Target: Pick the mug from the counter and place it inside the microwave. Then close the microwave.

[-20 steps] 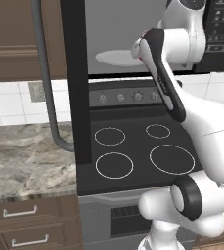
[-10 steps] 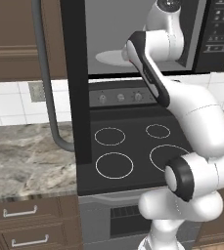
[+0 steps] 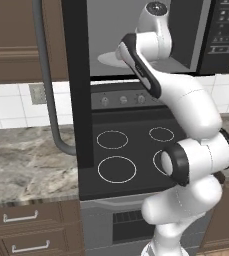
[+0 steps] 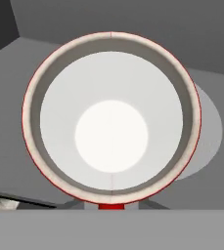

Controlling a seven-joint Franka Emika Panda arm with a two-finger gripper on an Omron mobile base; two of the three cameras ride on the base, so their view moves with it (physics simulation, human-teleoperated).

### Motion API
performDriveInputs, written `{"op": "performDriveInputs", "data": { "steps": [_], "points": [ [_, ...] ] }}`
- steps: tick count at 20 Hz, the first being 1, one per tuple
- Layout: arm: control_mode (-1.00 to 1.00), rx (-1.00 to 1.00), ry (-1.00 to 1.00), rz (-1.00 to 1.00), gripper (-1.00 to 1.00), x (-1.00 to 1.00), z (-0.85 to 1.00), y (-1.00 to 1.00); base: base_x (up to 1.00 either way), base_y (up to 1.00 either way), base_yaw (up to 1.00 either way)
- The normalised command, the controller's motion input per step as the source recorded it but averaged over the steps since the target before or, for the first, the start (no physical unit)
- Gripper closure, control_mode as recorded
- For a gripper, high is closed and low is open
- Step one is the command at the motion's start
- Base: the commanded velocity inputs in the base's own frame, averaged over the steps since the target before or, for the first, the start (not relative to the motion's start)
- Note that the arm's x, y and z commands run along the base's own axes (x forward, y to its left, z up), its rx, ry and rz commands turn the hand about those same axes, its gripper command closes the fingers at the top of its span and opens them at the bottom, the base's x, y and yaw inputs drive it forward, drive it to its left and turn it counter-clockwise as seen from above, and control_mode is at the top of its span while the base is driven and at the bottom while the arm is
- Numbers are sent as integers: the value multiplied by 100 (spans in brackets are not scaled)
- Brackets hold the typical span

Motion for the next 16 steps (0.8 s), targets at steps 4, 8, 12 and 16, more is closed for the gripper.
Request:
{"op": "performDriveInputs", "data": {
  "steps": [4,8,12,16],
  "points": [
    [-100,0,2,0,100,51,-3,4,0,0,0],
    [-100,0,15,0,100,39,1,0,0,0,0],
    [-100,0,14,0,100,28,3,0,0,0,0],
    [-100,0,2,0,100,24,0,0,0,0,0]
  ]
}}
